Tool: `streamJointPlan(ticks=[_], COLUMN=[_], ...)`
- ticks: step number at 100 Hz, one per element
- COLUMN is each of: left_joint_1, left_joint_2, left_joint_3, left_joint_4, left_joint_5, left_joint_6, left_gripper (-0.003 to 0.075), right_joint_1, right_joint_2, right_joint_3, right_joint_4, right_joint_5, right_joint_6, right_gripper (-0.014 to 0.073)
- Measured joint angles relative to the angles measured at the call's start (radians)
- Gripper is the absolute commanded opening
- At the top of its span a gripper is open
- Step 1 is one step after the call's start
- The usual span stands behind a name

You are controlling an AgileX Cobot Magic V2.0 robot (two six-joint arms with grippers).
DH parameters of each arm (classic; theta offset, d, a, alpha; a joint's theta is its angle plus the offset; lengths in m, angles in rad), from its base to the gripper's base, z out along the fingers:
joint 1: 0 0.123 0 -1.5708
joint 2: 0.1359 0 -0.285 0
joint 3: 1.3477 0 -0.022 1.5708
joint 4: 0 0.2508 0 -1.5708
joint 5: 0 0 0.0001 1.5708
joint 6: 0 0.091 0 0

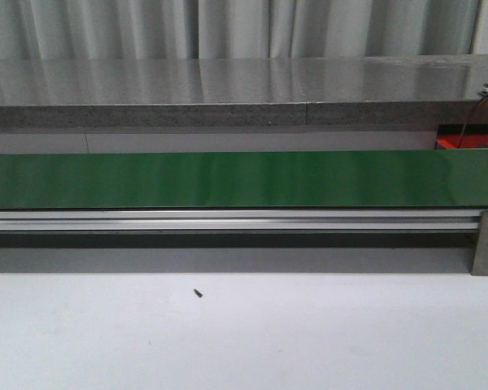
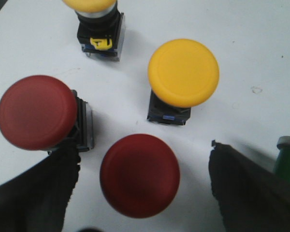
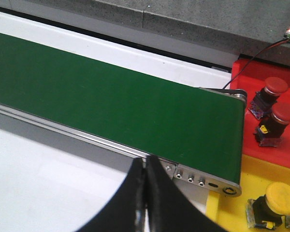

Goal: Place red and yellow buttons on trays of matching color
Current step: 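Lower the open left gripper over a red button and grasp it, then carry the red button with the left gripper onto the conveyor belt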

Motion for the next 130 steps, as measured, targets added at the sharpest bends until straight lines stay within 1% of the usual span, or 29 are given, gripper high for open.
streamJointPlan(ticks=[31, 37, 56, 79, 101, 115, 130], left_joint_1=[0.0, 0.0, 0.0, 0.0, 0.0, 0.0, 0.0], left_joint_2=[0.002, 0.002, 0.002, 0.002, 0.002, 0.002, -0.007], left_joint_3=[-0.002, -0.002, -0.002, -0.002, -0.002, -0.002, -0.002], left_joint_4=[-0.002, -0.006, -0.008, -0.008, -0.008, -0.01, -0.012], left_joint_5=[-0.009, -0.011, -0.011, -0.011, -0.011, -0.009, 0.01], left_joint_6=[0.0, 0.0, 0.0, 0.0, 0.0, 0.0, 0.0], left_gripper=[0.0545, 0.0533, 0.0421, 0.0333, 0.0188, 0.0146, 0.0145], right_joint_1=[0.0, 0.0, 0.0, 0.0, 0.0, 0.0, 0.0], right_joint_2=[0.0, 0.0, 0.0, 0.0, 0.0, 0.0, 0.0], right_joint_3=[0.0, 0.0, 0.0, 0.0, 0.0, 0.0, 0.0], right_joint_4=[0.0, 0.0, 0.0, 0.0, 0.0, 0.0, 0.0], right_joint_5=[0.0, 0.0, 0.002, 0.002, 0.002, 0.002, 0.002], right_joint_6=[0.0, 0.0, 0.0, 0.0, 0.0, 0.0, 0.0], right_gripper=[-0.0096, -0.0096, -0.0096, -0.0096, -0.0096, -0.0096, -0.0096])
